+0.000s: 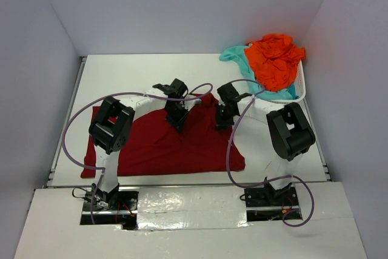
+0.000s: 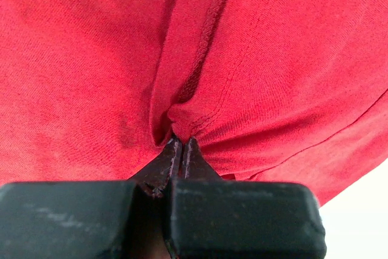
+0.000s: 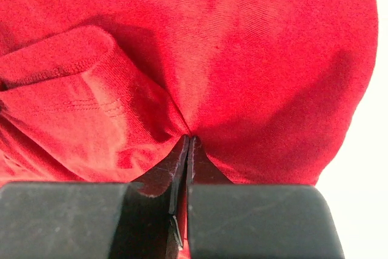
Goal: Fold and stack the t-shirts
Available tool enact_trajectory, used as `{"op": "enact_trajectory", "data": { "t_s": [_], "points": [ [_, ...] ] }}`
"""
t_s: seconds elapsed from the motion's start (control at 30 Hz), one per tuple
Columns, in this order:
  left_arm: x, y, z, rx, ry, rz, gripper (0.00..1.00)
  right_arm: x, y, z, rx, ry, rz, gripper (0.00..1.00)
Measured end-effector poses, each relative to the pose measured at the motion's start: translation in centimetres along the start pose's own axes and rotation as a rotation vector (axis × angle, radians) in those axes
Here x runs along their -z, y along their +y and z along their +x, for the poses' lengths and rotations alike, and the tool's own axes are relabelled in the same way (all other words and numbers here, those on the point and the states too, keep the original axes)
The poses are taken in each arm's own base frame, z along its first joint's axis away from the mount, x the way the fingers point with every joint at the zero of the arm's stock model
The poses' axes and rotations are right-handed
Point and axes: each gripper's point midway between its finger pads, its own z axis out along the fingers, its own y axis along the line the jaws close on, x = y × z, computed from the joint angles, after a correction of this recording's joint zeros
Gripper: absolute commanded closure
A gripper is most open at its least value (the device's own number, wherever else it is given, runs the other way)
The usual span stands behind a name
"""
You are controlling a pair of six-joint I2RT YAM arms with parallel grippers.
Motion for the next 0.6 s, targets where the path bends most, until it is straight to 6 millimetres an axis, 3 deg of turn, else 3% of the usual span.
{"op": "enact_trajectory", "data": {
  "t_s": [0.33,0.37,0.4,0.43,0.5,0.6],
  "points": [
    [0.0,0.1,0.0,0.007,-0.013,-0.016,0.99,0.4,-0.8,0.3,-0.072,-0.02,0.019,1.0],
    [0.0,0.1,0.0,0.006,-0.014,-0.016,0.95,0.4,-0.8,0.3,-0.072,-0.022,0.017,0.95],
    [0.0,0.1,0.0,0.005,-0.015,-0.016,0.9,0.4,-0.8,0.3,-0.071,-0.021,0.015,0.77],
    [0.0,0.1,0.0,0.004,-0.016,-0.016,0.77,0.4,-0.7,0.4,-0.07,-0.018,0.012,0.66],
    [0.0,0.1,0.0,0.004,-0.017,-0.018,0.62,0.6,-0.4,0.2,-0.06,-0.015,-0.006,0.47],
    [0.6,0.2,-0.3,-0.005,-0.014,-0.025,0.54,1.1,-0.2,-0.6,-0.031,-0.026,-0.009,0.42]
  ]
}}
